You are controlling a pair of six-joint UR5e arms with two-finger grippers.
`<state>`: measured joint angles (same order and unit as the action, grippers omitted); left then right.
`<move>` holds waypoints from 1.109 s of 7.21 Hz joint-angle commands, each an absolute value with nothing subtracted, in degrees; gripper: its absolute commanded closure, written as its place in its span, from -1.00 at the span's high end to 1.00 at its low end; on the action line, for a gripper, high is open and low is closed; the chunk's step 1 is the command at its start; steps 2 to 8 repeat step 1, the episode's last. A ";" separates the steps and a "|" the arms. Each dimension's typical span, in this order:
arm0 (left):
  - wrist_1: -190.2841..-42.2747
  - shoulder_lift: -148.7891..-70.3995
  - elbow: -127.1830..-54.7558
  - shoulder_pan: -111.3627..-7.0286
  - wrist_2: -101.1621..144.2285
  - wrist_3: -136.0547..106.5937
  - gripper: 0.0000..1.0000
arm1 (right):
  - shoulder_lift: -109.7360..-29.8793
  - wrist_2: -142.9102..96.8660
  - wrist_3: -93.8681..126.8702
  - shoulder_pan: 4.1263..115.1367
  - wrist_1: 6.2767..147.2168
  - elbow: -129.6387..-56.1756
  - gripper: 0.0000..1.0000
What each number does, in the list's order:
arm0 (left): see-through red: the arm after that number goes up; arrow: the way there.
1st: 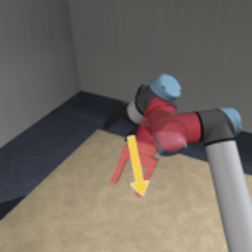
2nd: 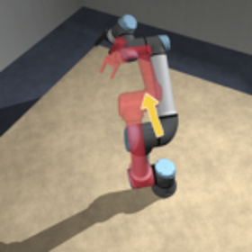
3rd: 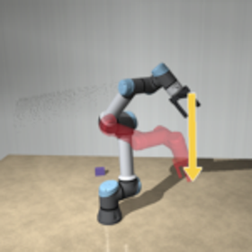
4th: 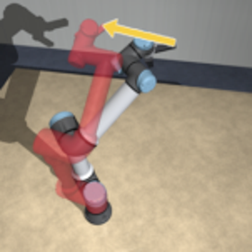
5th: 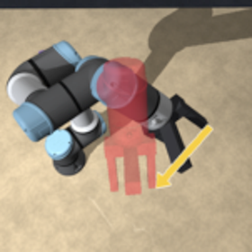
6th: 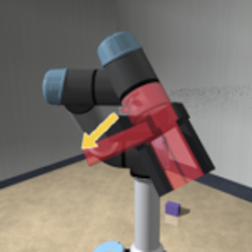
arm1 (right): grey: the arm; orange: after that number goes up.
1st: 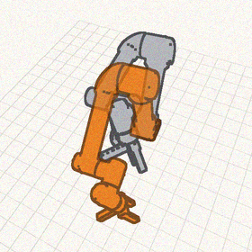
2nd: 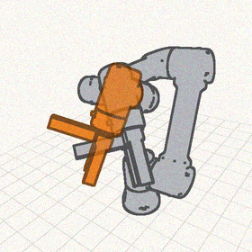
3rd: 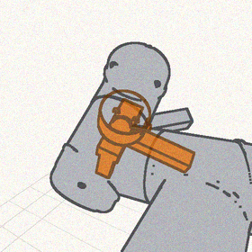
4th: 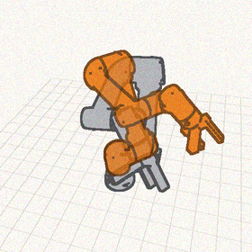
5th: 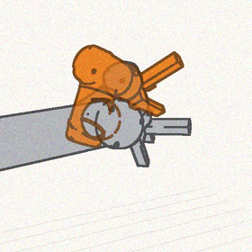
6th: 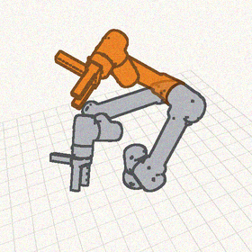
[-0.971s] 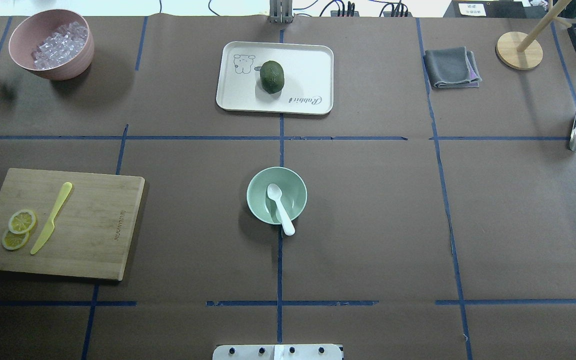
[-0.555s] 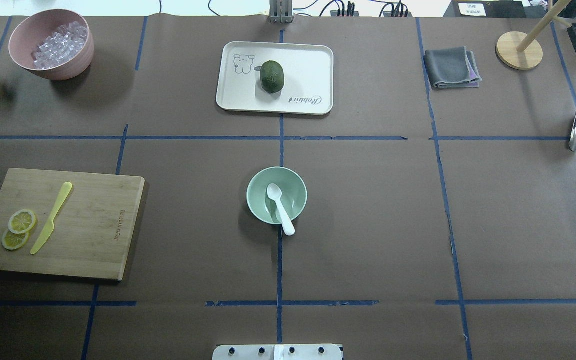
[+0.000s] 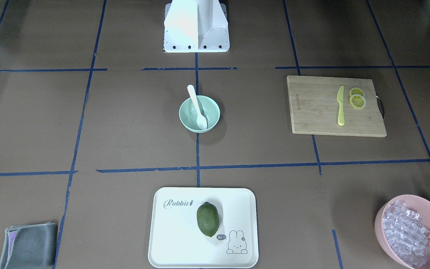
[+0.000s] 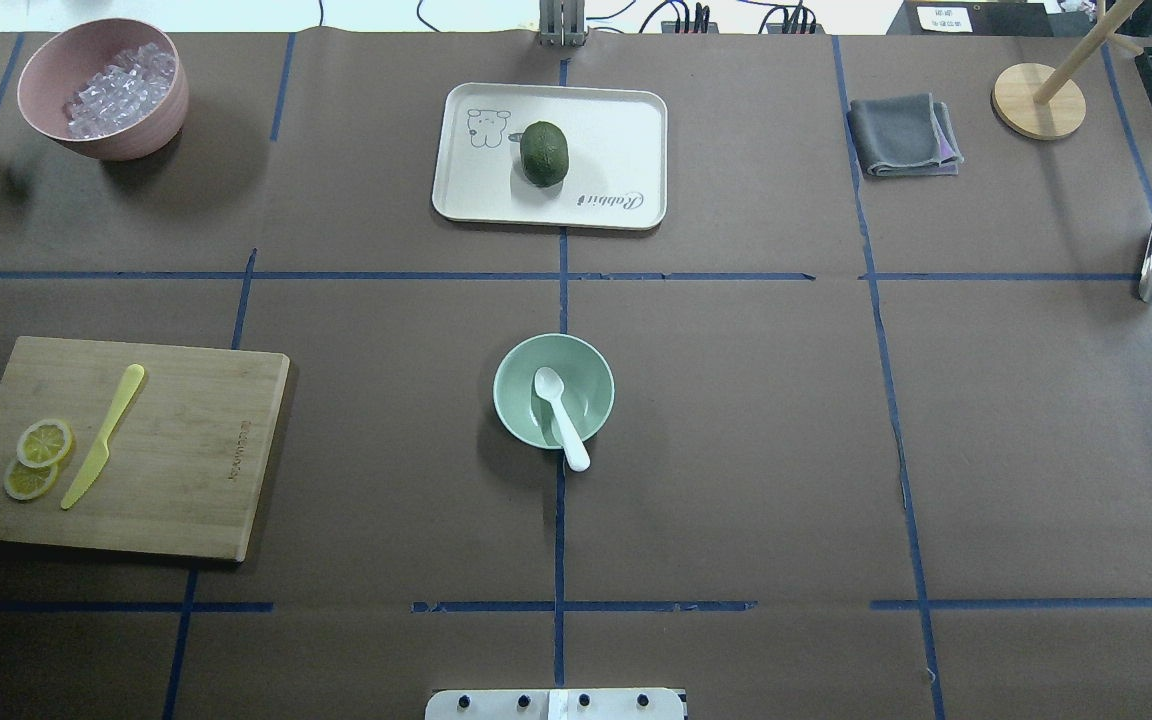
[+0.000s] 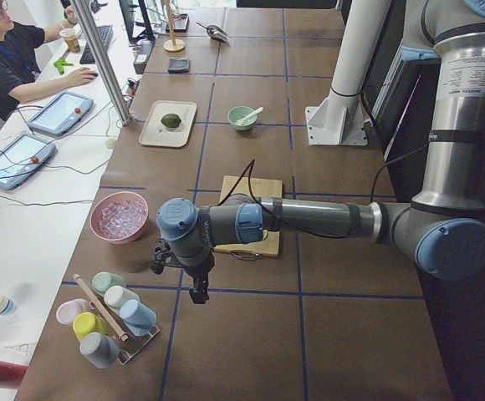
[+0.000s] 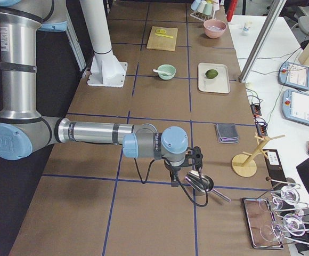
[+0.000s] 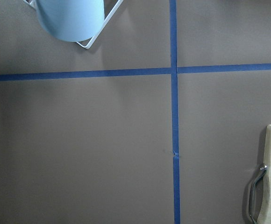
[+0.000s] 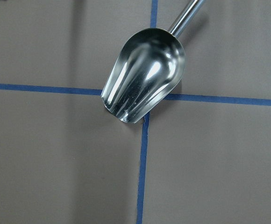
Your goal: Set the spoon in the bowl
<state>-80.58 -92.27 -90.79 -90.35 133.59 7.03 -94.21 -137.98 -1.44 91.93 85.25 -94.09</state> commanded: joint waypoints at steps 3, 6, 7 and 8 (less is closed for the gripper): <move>-80.60 -92.29 -90.79 -90.35 133.59 7.03 1.00 | -94.22 -137.99 -1.49 91.93 85.25 -94.13 1.00; -80.60 -92.29 -90.79 -90.35 133.59 7.03 1.00 | -94.22 -137.99 -1.49 91.93 85.25 -94.13 1.00; -80.60 -92.29 -90.79 -90.35 133.59 7.03 1.00 | -94.22 -137.99 -1.49 91.93 85.25 -94.13 1.00; -80.60 -92.29 -90.79 -90.35 133.59 7.03 1.00 | -94.22 -137.99 -1.49 91.93 85.25 -94.13 1.00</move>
